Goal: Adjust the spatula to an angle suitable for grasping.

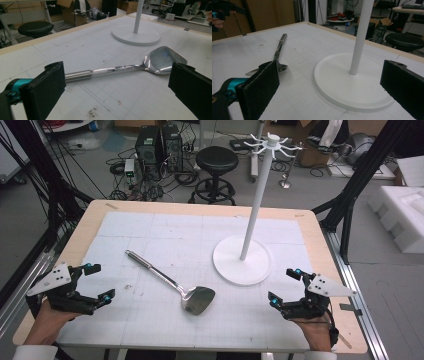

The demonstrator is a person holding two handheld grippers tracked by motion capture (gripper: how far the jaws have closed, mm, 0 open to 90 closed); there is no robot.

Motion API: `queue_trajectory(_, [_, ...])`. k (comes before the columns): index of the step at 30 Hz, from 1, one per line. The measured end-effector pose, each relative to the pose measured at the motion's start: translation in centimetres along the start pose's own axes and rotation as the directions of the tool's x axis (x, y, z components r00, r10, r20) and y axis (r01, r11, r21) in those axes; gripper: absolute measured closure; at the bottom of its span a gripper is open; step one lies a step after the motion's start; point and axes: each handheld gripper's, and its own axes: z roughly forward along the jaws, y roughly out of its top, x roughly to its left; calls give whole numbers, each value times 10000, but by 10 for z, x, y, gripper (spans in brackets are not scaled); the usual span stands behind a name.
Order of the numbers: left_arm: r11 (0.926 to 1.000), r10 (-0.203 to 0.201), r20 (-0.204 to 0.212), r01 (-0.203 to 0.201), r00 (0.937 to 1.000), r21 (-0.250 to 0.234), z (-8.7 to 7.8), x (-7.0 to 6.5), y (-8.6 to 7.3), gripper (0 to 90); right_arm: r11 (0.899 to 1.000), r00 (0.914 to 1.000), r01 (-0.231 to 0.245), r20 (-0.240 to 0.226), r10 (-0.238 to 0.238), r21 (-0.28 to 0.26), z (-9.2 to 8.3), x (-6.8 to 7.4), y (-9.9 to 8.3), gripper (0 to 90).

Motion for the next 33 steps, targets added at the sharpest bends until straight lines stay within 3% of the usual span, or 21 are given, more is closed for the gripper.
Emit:
queue_trajectory(9, [9999,-29,-60,29,10000,140,0,1,-3,17,9998,9998,-168,-50,169,69,1,-2,-3,14])
queue_trajectory(14, [9998,-75,-303,80,9995,165,1,1,-2,17,9999,9999,114,-44,-114,69,2,1,3,14])
queue_trajectory(23, [9980,-334,-102,339,9994,534,6,1,-3,17,9998,10000,-18,-86,20,182,2,0,-1,14])
queue_trajectory(28, [9983,-140,-159,149,9998,558,13,-3,16,17,9998,10000,63,-69,-62,195,3,-2,0,14])
queue_trajectory(30, [9986,-119,-5,119,9999,509,18,-2,24,17,9998,10000,50,-69,-49,179,3,-4,-1,14])
queue_trajectory(33, [9969,-48,89,41,9999,780,24,1,32,17,9998,9999,-7,-100,9,195,3,-4,-2,14])
